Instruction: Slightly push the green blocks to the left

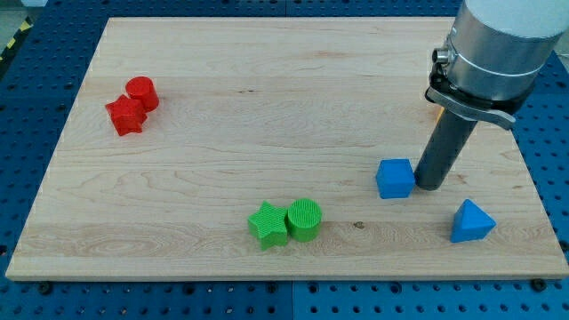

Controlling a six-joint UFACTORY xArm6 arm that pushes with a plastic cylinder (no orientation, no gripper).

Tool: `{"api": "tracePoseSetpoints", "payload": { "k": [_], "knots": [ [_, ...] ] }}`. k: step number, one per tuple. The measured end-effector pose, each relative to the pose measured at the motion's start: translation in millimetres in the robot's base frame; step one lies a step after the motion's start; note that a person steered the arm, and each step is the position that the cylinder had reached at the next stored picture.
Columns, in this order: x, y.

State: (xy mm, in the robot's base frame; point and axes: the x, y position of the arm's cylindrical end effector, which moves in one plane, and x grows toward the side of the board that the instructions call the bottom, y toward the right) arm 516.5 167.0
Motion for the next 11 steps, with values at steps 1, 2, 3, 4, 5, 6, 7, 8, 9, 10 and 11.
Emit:
{"api": "tracePoseSetpoints", "payload": {
  "k": [1,2,3,4,5,6,7,8,9,10,11],
  "knots": [
    [14.7,0.7],
    [30.0,-10.2],
    [30.3,-11.3],
    [32.3,-11.1],
    [50.6,-14.2],
    [70.1,-55.0],
    [57.0,-117.1],
    [6.9,-149.8],
    [12.5,-147.3],
    [30.9,-127.2],
    [33.3,-86.7]
  ]
}}
